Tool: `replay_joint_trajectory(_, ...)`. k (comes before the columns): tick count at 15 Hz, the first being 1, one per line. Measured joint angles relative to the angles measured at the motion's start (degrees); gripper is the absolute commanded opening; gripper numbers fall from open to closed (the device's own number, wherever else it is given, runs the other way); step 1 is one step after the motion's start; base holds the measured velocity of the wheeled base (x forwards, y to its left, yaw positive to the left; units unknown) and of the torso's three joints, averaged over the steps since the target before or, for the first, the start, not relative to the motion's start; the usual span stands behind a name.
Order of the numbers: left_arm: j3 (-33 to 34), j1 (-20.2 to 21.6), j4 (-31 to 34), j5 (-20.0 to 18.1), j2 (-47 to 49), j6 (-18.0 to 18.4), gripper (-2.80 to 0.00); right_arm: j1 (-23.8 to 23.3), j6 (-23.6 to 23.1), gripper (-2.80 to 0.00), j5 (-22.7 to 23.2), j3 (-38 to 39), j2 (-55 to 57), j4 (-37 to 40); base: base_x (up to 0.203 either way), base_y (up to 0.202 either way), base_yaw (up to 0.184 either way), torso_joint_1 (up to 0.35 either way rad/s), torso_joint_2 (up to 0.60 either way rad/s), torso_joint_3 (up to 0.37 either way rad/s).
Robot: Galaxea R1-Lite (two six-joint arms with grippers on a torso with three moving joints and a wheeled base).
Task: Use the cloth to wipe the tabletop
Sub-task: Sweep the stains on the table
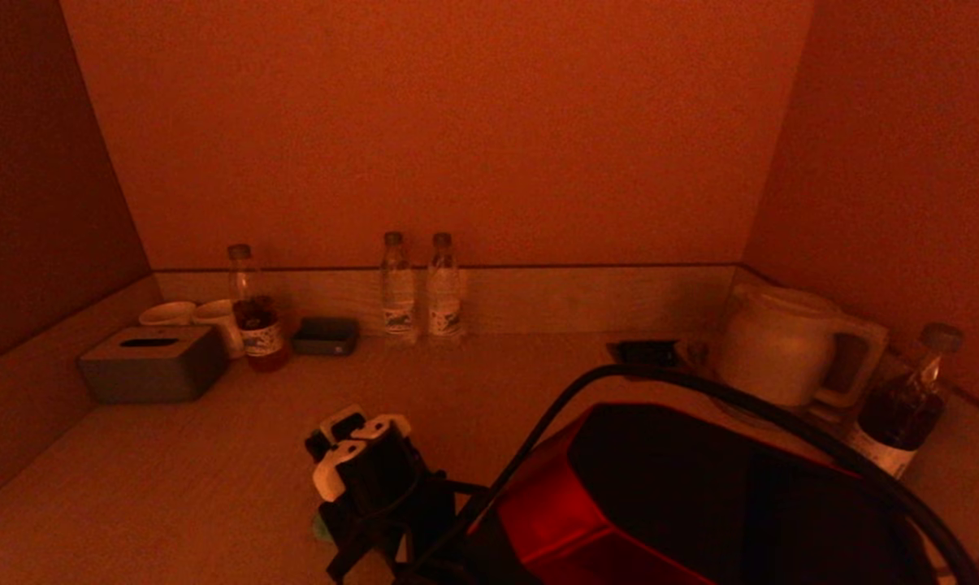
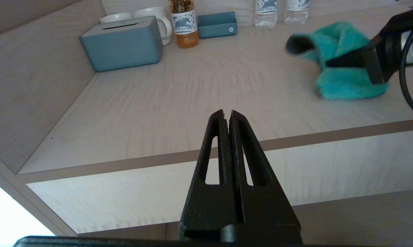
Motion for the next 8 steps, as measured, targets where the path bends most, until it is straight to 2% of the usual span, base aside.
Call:
replay_joint_trajectory(3,0.0,0.02,0.0,0.0,0.0,0.0,-2.8,2.26,-1.27,-2.8,0.04,-1.77,0.66,-0.06,0.0,0.0,0.0,0.0,0.0,0.0)
replay_joint_trajectory(8,0.0,0.0,-0.01,0.0,0.0,0.0,-2.8,2.03,-1.91,-2.8,0.01,-3.82,2.22,0.24,0.0,0.0,0.0,0.0,0.0,0.0)
